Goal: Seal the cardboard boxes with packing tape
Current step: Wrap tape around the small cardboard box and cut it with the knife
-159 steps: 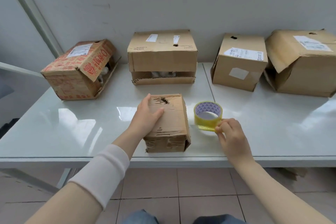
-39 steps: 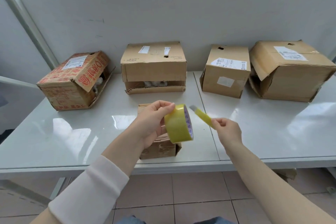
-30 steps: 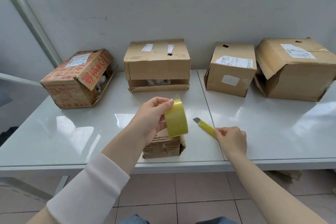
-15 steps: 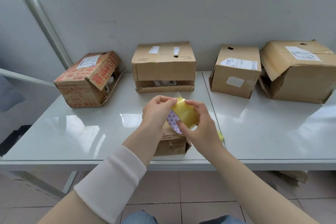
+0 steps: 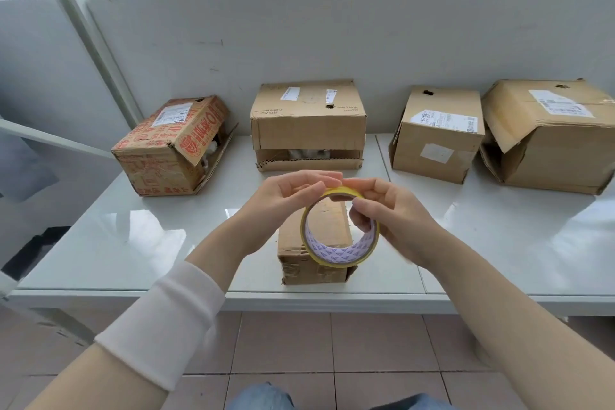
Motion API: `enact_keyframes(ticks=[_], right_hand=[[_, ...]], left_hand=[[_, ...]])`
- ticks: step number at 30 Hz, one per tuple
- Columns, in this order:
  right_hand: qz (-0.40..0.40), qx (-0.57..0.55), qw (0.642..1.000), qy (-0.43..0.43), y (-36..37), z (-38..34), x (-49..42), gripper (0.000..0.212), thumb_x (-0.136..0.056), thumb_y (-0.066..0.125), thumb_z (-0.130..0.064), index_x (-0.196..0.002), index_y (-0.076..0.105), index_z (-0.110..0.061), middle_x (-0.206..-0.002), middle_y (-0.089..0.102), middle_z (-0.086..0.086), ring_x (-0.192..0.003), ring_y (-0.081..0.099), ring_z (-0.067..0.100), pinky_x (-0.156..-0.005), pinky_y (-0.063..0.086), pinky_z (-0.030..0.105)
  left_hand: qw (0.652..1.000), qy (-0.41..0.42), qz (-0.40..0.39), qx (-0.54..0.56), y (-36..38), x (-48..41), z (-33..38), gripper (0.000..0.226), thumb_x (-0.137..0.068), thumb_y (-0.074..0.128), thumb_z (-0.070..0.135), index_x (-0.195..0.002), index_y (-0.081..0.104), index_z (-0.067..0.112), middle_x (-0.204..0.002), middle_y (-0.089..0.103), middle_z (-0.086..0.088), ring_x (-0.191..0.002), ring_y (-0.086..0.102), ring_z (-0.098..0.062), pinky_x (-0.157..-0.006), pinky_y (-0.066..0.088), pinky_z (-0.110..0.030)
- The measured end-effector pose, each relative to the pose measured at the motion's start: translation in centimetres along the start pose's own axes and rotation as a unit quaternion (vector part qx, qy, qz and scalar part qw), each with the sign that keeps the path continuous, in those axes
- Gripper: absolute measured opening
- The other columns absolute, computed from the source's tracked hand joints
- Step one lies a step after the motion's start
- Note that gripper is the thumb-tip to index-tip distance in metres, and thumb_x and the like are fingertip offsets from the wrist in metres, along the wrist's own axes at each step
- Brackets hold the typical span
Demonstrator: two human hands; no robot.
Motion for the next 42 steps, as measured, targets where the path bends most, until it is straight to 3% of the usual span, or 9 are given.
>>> enact_keyframes(ticks=[4,11,13,16,20,24,27,32,42], right_hand=[[-0.030,-0.043,0.998,0.029,0.2,0.3,0.2,0.018,-0.090,0.054,-0.016,-0.107,0.060,-0.011,-0.069,0.066,-0.005,-0.062,0.055,0.006,-0.059,0.047,0.016],[-0.062,-0.125,0.985,0.106,2.5,2.5,1.0,0.038,-0.089,0.049,-0.039,-0.112,0.061,-0.010,-0.106,0.070,0.006,-0.094,0.066,0.020,-0.080,0.055,0.030],[-0.012,-0.079,0.992,0.095,2.5,3.2,1.4,0.048,-0.083,0.044,-0.047,-0.116,0.058,-0.016,-0.112,0.067,0.004,-0.104,0.063,0.021,-0.085,0.052,0.027],[0.070,0.084,0.994,-0.002,2.3,2.5,2.7,0.054,-0.077,0.041,-0.074,-0.119,0.043,-0.040,-0.129,0.046,-0.007,-0.120,0.044,0.001,-0.086,0.038,0.002],[0.156,0.250,0.944,-0.151,1.8,1.3,4.1,0.077,-0.067,0.026,-0.090,-0.128,0.028,-0.044,-0.140,0.016,-0.014,-0.133,0.009,-0.005,-0.097,0.016,-0.004],[0.171,0.331,0.905,-0.205,1.8,1.0,3.5,0.042,-0.076,0.050,-0.066,-0.101,0.058,-0.033,-0.120,0.040,-0.023,-0.117,0.029,0.002,-0.097,0.030,0.021],[0.183,0.339,0.905,-0.180,1.8,0.8,3.0,0.049,-0.071,0.052,-0.064,-0.079,0.069,-0.019,-0.099,0.053,-0.023,-0.099,0.041,-0.004,-0.092,0.029,0.012],[0.188,0.122,0.973,-0.058,2.7,0.4,2.5,0.039,-0.065,0.056,-0.064,-0.068,0.063,-0.026,-0.062,0.068,-0.006,-0.064,0.063,0.002,-0.056,0.047,0.012],[0.161,0.078,0.984,0.003,2.0,-0.2,0.8,0.023,-0.086,0.054,-0.041,-0.078,0.061,-0.021,-0.065,0.068,-0.005,-0.054,0.062,-0.004,-0.049,0.042,0.005]], left_hand=[[0.999,0.029,-0.020,0.010,-0.5,0.4,0.5,0.021,-0.084,0.061,0.028,-0.101,0.072,0.024,-0.112,0.069,0.006,-0.109,0.062,-0.012,-0.088,0.047,-0.019],[0.996,0.078,0.046,-0.026,-0.7,0.2,1.4,0.006,-0.082,0.062,0.019,-0.080,0.067,0.020,-0.078,0.070,0.012,-0.078,0.062,-0.006,-0.074,0.049,-0.019],[0.992,0.084,0.073,-0.067,-1.0,0.0,1.2,0.013,-0.087,0.062,0.014,-0.079,0.067,0.023,-0.078,0.069,0.013,-0.078,0.061,-0.009,-0.073,0.052,-0.023],[0.984,0.081,0.099,-0.125,-1.6,-0.6,1.1,0.016,-0.088,0.063,0.020,-0.079,0.068,0.031,-0.079,0.069,0.012,-0.083,0.063,-0.021,-0.079,0.053,-0.038],[0.979,0.067,0.089,-0.171,-1.6,-1.7,0.8,0.017,-0.089,0.064,0.021,-0.077,0.067,0.033,-0.081,0.071,0.009,-0.085,0.064,-0.022,-0.081,0.053,-0.041],[0.976,0.060,0.089,-0.189,-2.1,-3.0,0.2,0.016,-0.087,0.066,0.020,-0.076,0.068,0.032,-0.082,0.071,-0.002,-0.079,0.064,-0.025,-0.077,0.052,-0.041],[0.968,0.063,0.059,-0.234,-2.1,-4.3,0.5,0.021,-0.085,0.068,0.016,-0.075,0.066,0.035,-0.083,0.071,-0.001,-0.079,0.066,-0.020,-0.076,0.054,-0.037],[0.959,0.056,0.022,-0.278,-2.5,-6.9,2.5,0.003,-0.084,0.069,0.013,-0.081,0.070,0.014,-0.074,0.068,-0.009,-0.054,0.062,-0.009,-0.065,0.049,-0.011],[0.958,0.022,0.017,-0.284,-3.9,-9.2,2.0,0.007,-0.088,0.066,0.018,-0.085,0.069,0.013,-0.072,0.066,-0.010,-0.053,0.059,-0.007,-0.068,0.052,-0.017]])
Point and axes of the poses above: each hand's wrist, its own x-axis away from the middle knuckle, its own y-axis out of the palm, z = x × y, the point moved 9 cm from there along -x, towards the middle knuckle
